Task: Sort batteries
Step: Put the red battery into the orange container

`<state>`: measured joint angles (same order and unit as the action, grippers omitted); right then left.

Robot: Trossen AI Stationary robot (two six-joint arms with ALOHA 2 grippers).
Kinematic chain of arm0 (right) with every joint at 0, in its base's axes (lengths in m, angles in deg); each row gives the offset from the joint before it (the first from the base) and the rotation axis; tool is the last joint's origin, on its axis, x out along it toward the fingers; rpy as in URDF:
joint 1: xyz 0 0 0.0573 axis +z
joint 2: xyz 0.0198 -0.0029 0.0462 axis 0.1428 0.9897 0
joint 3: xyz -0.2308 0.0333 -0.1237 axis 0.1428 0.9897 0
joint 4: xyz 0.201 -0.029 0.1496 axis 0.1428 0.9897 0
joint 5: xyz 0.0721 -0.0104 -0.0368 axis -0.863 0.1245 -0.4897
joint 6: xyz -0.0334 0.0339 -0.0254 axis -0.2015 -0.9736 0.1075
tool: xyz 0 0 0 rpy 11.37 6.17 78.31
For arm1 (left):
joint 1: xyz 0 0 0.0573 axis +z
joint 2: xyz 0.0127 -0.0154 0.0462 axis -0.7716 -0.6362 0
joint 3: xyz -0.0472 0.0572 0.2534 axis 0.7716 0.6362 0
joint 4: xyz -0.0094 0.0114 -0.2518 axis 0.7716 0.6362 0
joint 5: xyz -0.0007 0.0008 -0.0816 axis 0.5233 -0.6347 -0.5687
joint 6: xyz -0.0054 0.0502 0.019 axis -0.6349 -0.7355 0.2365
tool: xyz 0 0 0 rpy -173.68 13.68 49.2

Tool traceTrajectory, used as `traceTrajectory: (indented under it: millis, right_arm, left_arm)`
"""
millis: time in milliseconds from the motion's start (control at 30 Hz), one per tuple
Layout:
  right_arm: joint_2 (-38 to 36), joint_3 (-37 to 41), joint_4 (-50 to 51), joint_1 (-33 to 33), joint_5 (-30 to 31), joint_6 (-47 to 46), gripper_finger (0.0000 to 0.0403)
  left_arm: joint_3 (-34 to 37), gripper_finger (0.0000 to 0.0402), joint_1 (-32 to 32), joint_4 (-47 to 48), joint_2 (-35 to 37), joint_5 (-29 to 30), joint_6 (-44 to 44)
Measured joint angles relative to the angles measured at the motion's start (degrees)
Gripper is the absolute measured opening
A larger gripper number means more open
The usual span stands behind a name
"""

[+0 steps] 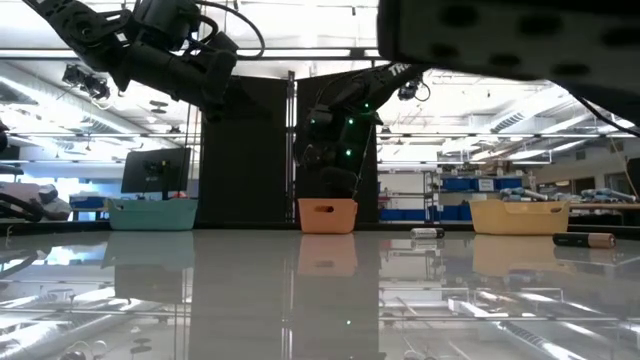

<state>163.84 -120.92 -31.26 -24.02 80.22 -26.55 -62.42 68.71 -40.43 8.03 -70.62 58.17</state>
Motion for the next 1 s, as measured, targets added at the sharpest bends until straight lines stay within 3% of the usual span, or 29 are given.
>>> traceTrajectory:
  millis: [367, 800, 900, 1000]
  right_arm:
    - [-0.02, 0.65, -2.11, -0.37, 0.00, -1.19, 0.0074]
    - [-0.02, -3.01, 1.39, 0.75, 0.76, -1.82, 0.0154]
    - [-0.37, -5.88, 6.45, 1.93, 1.06, -1.48, 0.0148]
    - [-2.47, -7.51, 9.96, 3.71, 1.23, -0.47, 0.0115]
  left_arm:
    - [0.00, 0.0017, 0.00, 0.00, 0.00, 0.01, 0.00]
    - [0.00, 0.0017, 0.00, 0.00, 0.00, 0.02, 0.00]
    - [0.00, 0.0017, -0.01, -0.01, 0.00, 0.03, 0.00]
    - [0.00, 0.0017, 0.00, 0.00, 0.00, 0.03, -0.16]
